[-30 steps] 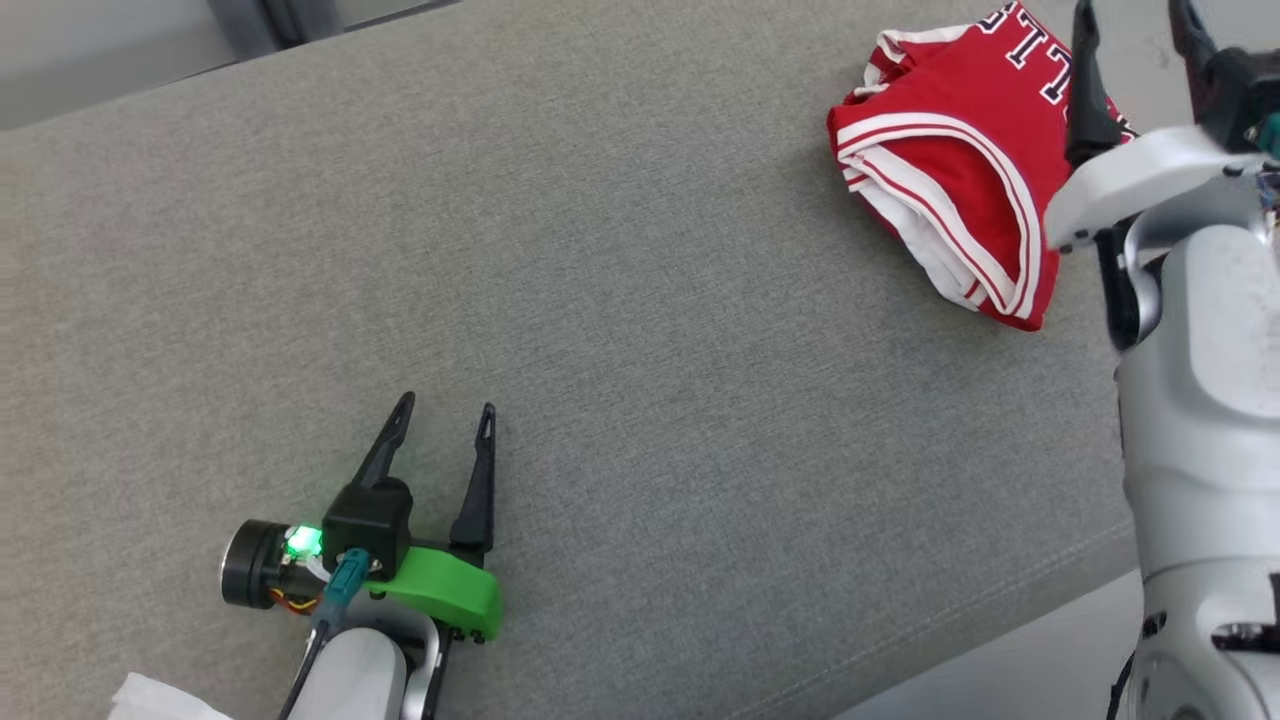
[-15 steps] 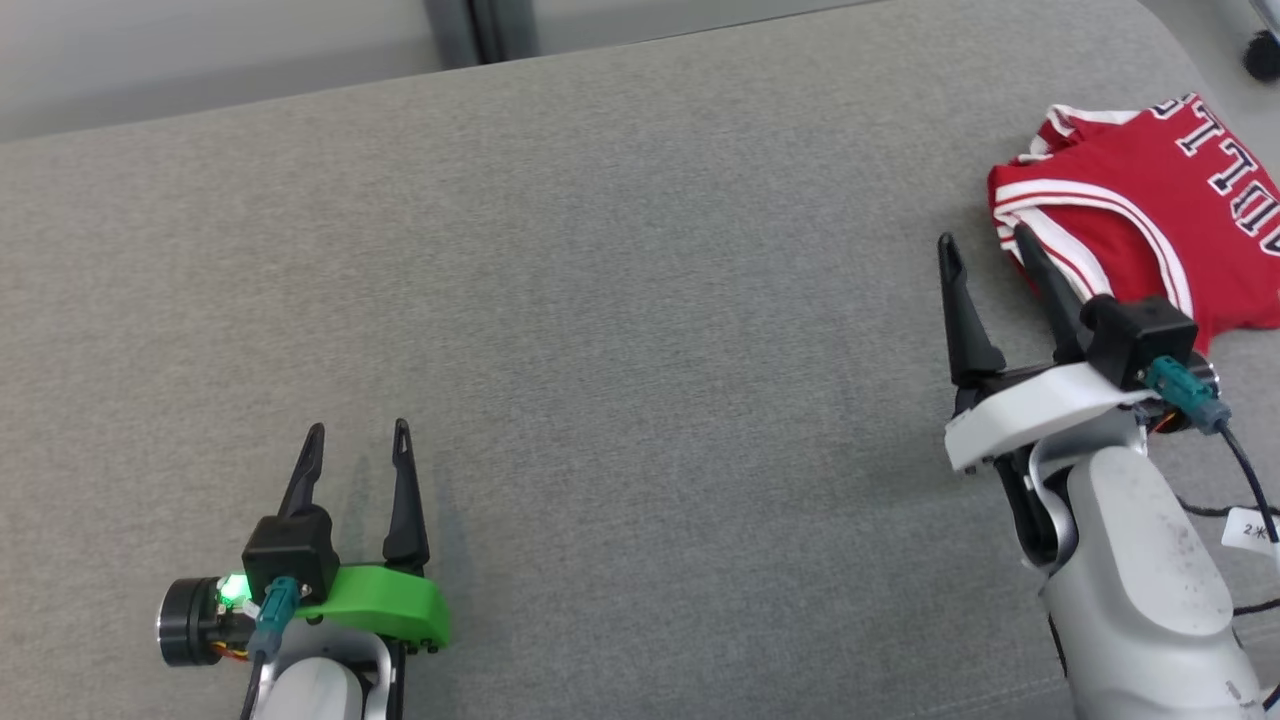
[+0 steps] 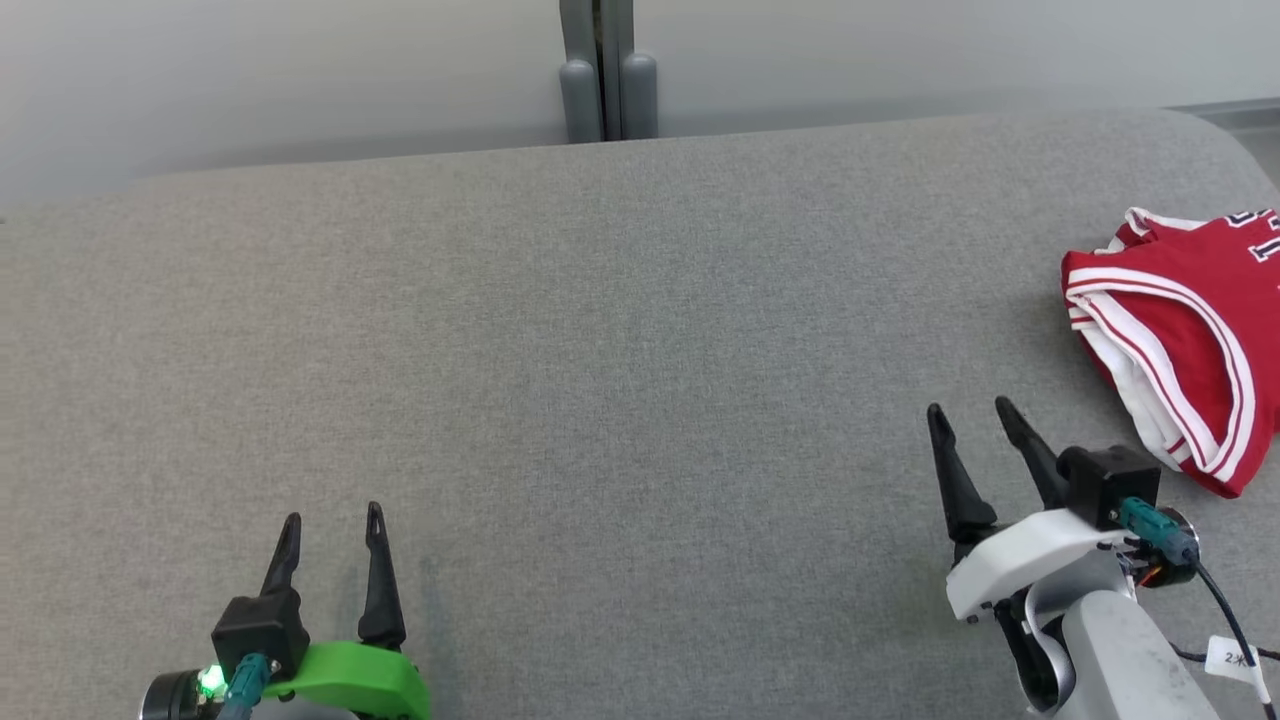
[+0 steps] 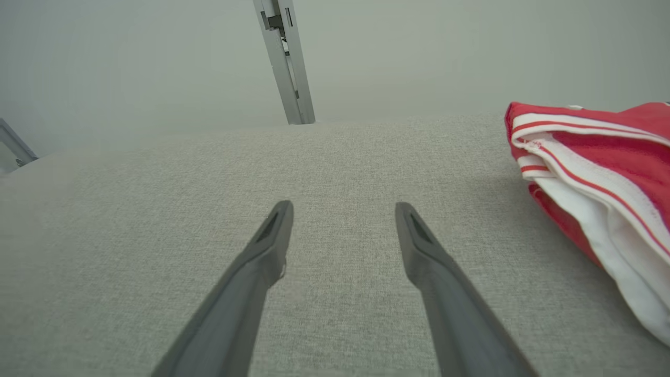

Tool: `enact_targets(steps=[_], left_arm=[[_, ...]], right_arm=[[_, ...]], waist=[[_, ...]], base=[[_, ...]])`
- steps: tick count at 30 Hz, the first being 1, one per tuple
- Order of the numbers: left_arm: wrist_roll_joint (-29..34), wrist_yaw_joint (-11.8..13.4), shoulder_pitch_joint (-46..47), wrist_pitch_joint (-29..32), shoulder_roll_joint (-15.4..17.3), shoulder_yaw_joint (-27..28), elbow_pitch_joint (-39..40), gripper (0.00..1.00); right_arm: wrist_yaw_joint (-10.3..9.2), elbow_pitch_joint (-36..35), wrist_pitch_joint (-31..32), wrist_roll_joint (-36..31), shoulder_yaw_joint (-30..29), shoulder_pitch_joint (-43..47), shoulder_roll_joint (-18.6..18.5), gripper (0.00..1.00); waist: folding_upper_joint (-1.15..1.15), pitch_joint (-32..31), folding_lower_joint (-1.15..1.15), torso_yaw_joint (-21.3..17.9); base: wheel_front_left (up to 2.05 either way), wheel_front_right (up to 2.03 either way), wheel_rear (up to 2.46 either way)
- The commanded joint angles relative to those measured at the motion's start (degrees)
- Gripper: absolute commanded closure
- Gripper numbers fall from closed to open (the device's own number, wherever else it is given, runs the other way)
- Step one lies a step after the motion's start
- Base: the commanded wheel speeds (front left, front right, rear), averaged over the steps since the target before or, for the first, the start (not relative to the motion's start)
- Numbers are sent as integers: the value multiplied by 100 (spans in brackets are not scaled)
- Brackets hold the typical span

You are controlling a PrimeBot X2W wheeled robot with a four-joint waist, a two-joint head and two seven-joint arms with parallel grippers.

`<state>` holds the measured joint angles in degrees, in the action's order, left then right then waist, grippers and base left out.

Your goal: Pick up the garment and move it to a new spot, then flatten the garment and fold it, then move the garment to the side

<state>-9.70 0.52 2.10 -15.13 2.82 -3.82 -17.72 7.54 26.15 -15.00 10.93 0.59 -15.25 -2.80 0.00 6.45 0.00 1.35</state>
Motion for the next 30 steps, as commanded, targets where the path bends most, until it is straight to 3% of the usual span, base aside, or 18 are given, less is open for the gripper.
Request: enact_targets(steps=[1, 13, 14, 18, 30], left_arm=[[-14, -27, -118, 3, 20, 25, 4, 0], [-166, -103, -634, 3, 20, -37, 8, 0], [-139, -92, -582, 1, 0, -31, 8, 100], [-232, -112, -605, 37, -19, -10, -165, 100], [-1526, -222, -429, 379, -14, 158, -78, 100]], right_arm=[[-11, 36, -20, -3, 14, 158, -30, 0], [-11, 97, -20, 10, 17, 886, -28, 0], [-1, 87, 0, -7, 21, 840, 0, 100], [0, 224, 53, 88, -12, 904, 30, 100], [-1, -13, 397, 1385, -128, 899, 22, 100]], waist=[[0, -252, 0, 122], [0, -659, 0, 181], [0, -638, 0, 167], [0, -651, 0, 168], [0, -649, 0, 139]], base=[[0, 0, 0], [0, 0, 0], [0, 0, 0], [0, 0, 0], [0, 0, 0]])
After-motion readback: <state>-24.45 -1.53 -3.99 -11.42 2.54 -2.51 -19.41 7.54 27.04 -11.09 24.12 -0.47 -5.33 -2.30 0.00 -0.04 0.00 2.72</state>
